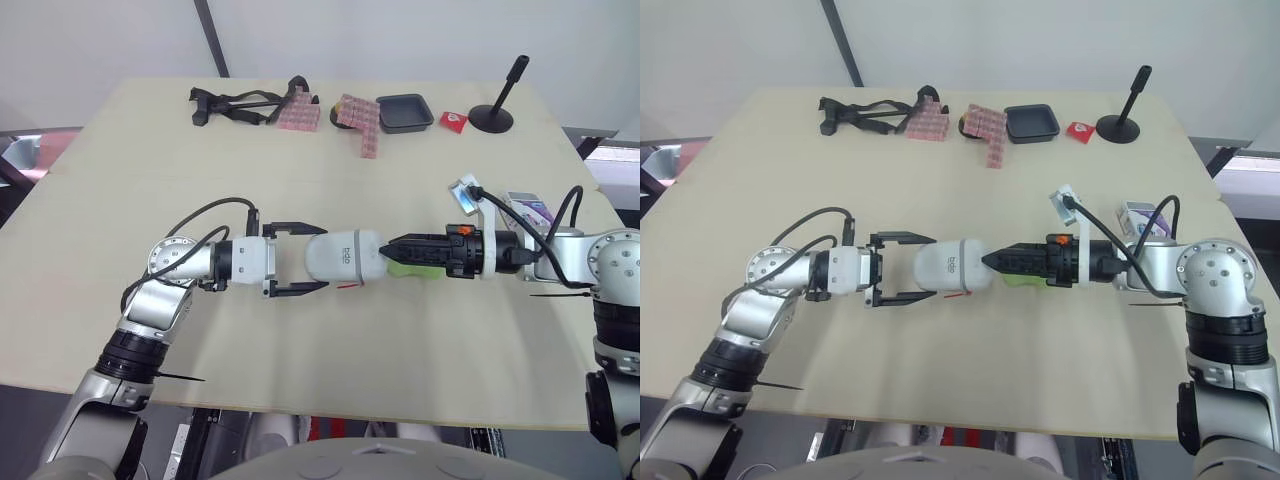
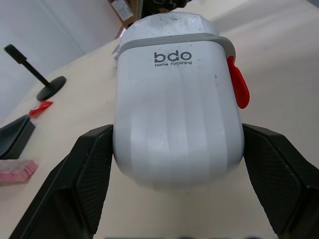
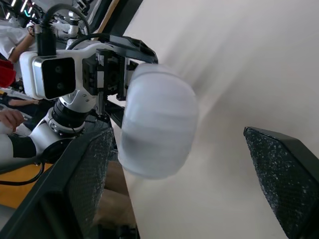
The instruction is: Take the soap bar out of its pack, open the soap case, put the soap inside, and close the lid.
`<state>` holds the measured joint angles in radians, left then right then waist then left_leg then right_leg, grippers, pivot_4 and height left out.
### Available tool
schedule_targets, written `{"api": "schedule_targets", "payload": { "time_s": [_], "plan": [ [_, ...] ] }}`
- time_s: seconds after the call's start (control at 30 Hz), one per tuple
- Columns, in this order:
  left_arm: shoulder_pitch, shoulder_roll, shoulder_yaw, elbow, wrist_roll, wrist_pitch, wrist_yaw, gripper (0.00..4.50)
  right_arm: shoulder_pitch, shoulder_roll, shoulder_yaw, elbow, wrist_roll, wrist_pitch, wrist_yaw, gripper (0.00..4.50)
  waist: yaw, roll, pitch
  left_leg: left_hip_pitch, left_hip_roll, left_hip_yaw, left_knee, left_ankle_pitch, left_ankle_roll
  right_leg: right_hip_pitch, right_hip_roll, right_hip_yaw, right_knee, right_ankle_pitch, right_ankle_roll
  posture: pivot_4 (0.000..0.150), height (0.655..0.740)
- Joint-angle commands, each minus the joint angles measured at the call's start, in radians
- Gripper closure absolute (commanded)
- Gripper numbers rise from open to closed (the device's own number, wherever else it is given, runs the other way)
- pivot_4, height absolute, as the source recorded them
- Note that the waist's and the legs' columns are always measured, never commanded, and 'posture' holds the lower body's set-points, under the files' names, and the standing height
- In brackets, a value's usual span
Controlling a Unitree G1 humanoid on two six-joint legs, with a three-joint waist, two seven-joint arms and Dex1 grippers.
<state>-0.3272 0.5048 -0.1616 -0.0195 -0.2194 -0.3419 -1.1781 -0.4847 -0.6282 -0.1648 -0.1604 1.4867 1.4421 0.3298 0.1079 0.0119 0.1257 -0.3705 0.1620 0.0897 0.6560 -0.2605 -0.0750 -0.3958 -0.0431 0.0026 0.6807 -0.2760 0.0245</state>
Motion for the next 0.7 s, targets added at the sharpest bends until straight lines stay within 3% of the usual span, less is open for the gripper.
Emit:
{"api": "schedule_targets", "payload": {
  "time_s": [0.03,0.33,0.7],
  "plan": [
    [0.001,0.012,0.017,-0.03,0.017,-0.03,0.044,1.05,-0.022,-0.02,0.012,-0.009,0.133,-0.005,-0.086,0.0,0.003,0.0,0.0,0.0,0.0,0.0,0.0,0.0,0.0,0.0,0.0,0.0,0.0,0.0,0.0,0.15,0.74],
    [0.001,0.016,0.0,-0.03,0.009,-0.015,0.063,1.05,-0.027,-0.044,0.088,-0.01,0.291,-0.102,-0.23,0.0,0.004,0.0,0.0,-0.003,0.0,0.002,0.0,-0.001,-0.006,0.001,0.003,0.001,-0.001,0.0,0.0,0.15,0.74],
    [-0.006,0.013,-0.015,-0.048,0.002,0.012,0.068,1.05,-0.021,-0.06,0.145,-0.01,0.335,-0.167,-0.28,0.0,0.007,0.0,0.0,-0.003,0.001,0.002,0.0,-0.002,-0.008,0.002,0.004,0.002,-0.002,0.0,0.001,0.15,0.74]
  ]
}}
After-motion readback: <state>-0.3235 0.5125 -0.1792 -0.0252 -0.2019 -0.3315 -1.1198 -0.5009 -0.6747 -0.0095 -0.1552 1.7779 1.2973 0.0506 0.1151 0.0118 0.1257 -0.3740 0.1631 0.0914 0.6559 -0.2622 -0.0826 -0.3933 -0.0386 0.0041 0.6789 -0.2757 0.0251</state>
